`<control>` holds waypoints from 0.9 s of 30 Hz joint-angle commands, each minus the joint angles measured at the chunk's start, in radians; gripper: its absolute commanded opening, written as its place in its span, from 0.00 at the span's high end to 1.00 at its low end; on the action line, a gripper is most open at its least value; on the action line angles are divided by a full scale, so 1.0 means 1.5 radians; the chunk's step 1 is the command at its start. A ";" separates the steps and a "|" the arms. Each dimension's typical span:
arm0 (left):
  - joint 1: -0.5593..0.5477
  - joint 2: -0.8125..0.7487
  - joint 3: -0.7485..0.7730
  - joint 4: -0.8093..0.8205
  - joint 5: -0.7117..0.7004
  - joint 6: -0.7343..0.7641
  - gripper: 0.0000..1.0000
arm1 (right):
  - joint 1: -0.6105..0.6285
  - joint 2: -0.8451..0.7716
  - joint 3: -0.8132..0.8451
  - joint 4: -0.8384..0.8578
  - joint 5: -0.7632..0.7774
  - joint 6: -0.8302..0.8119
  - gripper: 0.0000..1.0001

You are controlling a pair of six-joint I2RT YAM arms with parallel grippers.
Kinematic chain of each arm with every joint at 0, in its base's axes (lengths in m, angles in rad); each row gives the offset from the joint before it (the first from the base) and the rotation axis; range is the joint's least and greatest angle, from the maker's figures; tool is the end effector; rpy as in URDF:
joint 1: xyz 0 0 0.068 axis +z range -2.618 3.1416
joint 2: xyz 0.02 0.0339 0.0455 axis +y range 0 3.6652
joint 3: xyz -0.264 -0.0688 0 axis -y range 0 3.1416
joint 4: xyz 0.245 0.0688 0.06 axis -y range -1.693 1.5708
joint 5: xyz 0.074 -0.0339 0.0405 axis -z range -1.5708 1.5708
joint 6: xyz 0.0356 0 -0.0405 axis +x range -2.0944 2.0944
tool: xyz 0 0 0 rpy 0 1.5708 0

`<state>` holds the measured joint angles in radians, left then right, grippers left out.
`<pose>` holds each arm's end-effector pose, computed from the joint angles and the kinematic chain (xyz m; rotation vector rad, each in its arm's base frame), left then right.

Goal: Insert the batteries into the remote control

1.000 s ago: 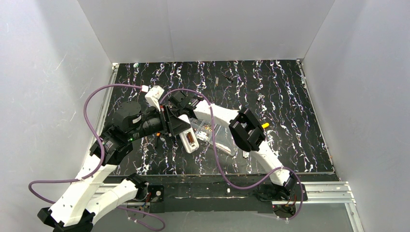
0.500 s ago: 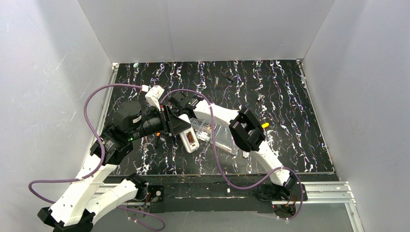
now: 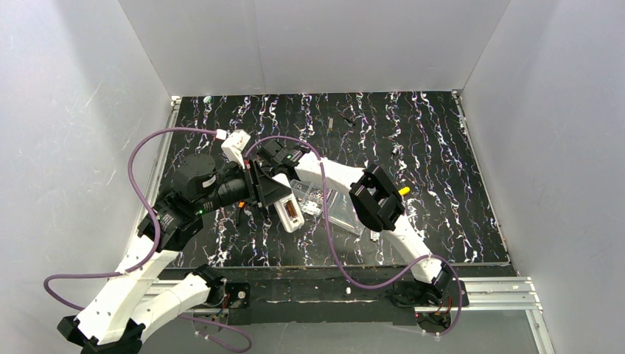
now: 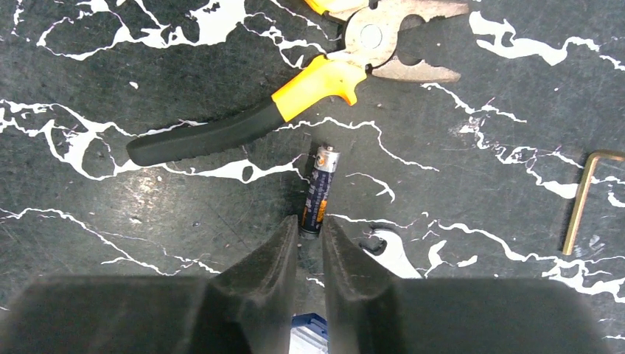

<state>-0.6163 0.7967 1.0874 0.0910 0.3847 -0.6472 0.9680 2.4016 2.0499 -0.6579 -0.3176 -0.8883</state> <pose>0.1165 -0.0989 0.4698 0.3484 1.2838 -1.3173 0.2874 0.4371 0.1722 -2.1206 1.4400 0.4391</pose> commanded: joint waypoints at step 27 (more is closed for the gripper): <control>0.003 0.014 0.033 0.069 0.041 -0.017 0.99 | -0.041 -0.113 -0.106 0.277 0.002 0.251 0.99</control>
<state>-0.6163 0.8265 1.0916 0.1112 0.4011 -0.6643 0.9390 2.3543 1.9377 -0.3908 -0.3134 -0.6235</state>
